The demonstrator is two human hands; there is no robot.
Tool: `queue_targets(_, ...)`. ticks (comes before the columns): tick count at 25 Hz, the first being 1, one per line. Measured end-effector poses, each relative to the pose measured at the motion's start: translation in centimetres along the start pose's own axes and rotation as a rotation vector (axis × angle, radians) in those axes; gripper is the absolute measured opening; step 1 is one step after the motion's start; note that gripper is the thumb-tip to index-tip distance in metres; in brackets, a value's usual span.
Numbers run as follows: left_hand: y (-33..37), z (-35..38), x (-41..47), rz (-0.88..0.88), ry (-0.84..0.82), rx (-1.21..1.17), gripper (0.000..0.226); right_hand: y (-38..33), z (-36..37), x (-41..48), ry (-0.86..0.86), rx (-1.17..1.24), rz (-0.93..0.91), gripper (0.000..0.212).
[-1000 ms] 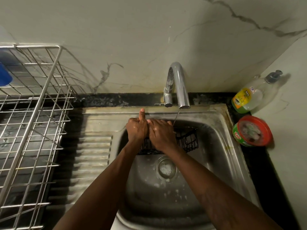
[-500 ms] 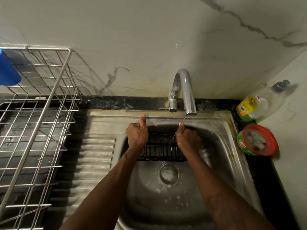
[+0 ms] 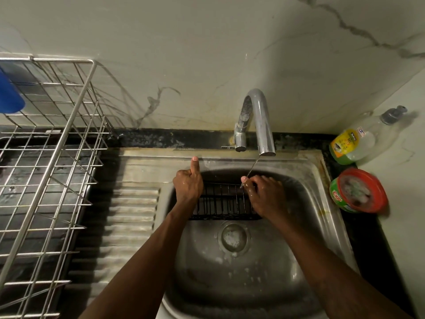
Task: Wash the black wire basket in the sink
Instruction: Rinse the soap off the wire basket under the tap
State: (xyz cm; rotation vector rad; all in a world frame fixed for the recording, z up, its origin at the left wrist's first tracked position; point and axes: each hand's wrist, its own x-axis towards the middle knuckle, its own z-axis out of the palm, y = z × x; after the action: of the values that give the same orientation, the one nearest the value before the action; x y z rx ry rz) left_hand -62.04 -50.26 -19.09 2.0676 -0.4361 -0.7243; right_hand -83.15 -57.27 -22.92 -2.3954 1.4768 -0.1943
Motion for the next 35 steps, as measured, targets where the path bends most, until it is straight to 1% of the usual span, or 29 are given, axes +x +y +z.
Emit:
queue_targets(2,-0.1,0.4,0.0,0.018,-0.014,-0.017,0.063,-0.2,-0.3,0.8,0.005,-0.042,0.133,0.068)
queue_targets(3,-0.1,0.7,-0.1,0.022,-0.030,-0.038,0.063,-1.6,-0.2,1.0,0.012,-0.061,0.146,0.070)
queue_targets(4,-0.1,1.1,-0.2,0.022,-0.048,-0.067,0.063,-3.5,-0.1,0.9,0.018,-0.046,0.113,0.069)
queue_targets(5,-0.3,1.6,-0.4,0.021,-0.069,-0.102,0.063,-5.6,0.2,0.8,0.021,-0.008,0.028,0.064)
queue_targets(7,-0.5,2.1,-0.7,0.005,-0.069,-0.154,0.060,-9.0,1.0,0.5,0.014,0.011,-0.169,0.045)
queue_targets(9,-0.9,2.2,-0.6,-0.018,-0.055,-0.193,0.061,-10.0,1.4,0.7,0.050,-0.029,-0.277,0.034)
queue_targets(10,-1.0,2.0,-0.5,-0.025,-0.055,-0.202,0.061,-9.4,1.3,0.6,0.053,-0.043,-0.300,0.034)
queue_targets(12,-0.8,1.4,-0.6,-0.019,-0.045,-0.183,0.056,-6.6,0.8,0.5,0.028,-0.046,-0.265,0.045)
queue_targets(15,-0.8,1.2,-0.5,-0.013,-0.073,-0.231,0.040,-1.6,-0.5,0.2,0.016,-0.055,-0.063,0.069)
queue_targets(17,-0.8,1.6,-0.6,0.024,-0.103,-0.169,0.040,-0.9,-1.0,0.2,0.081,-0.086,0.010,0.073)
queue_targets(19,-1.5,2.1,-0.5,0.083,-0.160,-0.105,0.048,-1.4,-1.2,0.4,0.155,-0.156,0.052,0.074)
queue_targets(21,-2.1,2.0,-0.5,0.243,-0.183,-0.015,0.050,-2.3,-1.5,0.6,0.192,-0.241,0.046,0.071)
queue_targets(23,-2.8,1.8,-0.5,0.453,-0.102,0.257,0.054,-3.8,-2.0,0.7,0.176,-0.319,0.036,0.067)
queue_targets(25,-2.6,2.1,-1.3,0.600,0.004,0.517,0.055,-6.0,-3.0,1.0,0.091,-0.370,0.021,0.064)
queue_targets(26,-2.2,2.7,-2.1,0.640,0.007,0.546,0.053,-7.0,-3.3,1.0,0.037,-0.368,-0.011,0.063)
queue_targets(27,-1.4,3.4,-3.0,0.633,-0.016,0.469,0.055,-7.9,-3.8,1.1,0.009,-0.353,-0.043,0.061)
queue_targets(28,-0.5,3.8,-3.6,0.566,-0.040,0.346,0.059,-8.6,-4.5,1.2,0.005,-0.327,-0.072,0.058)
queue_targets(29,0.1,4.1,-3.8,0.467,-0.050,0.260,0.063,-9.0,-5.4,1.3,-0.001,-0.293,-0.094,0.053)
queue_targets(31,0.7,4.3,-3.3,0.267,-0.055,0.186,0.062,-9.6,-7.3,1.2,-0.011,-0.255,-0.142,0.046)
queue_targets(33,-0.1,3.9,-1.7,0.111,-0.089,0.013,0.060,-9.9,-8.6,0.9,0.042,-0.225,-0.199,0.046)
queue_targets(34,-0.8,3.5,-1.0,0.090,-0.107,-0.078,0.060,-9.8,-9.0,0.7,0.064,-0.140,-0.194,0.048)
queue_targets(35,-1.3,3.2,-0.7,0.110,-0.119,-0.125,0.060,-9.7,-9.2,0.6,0.082,-0.018,-0.174,0.053)
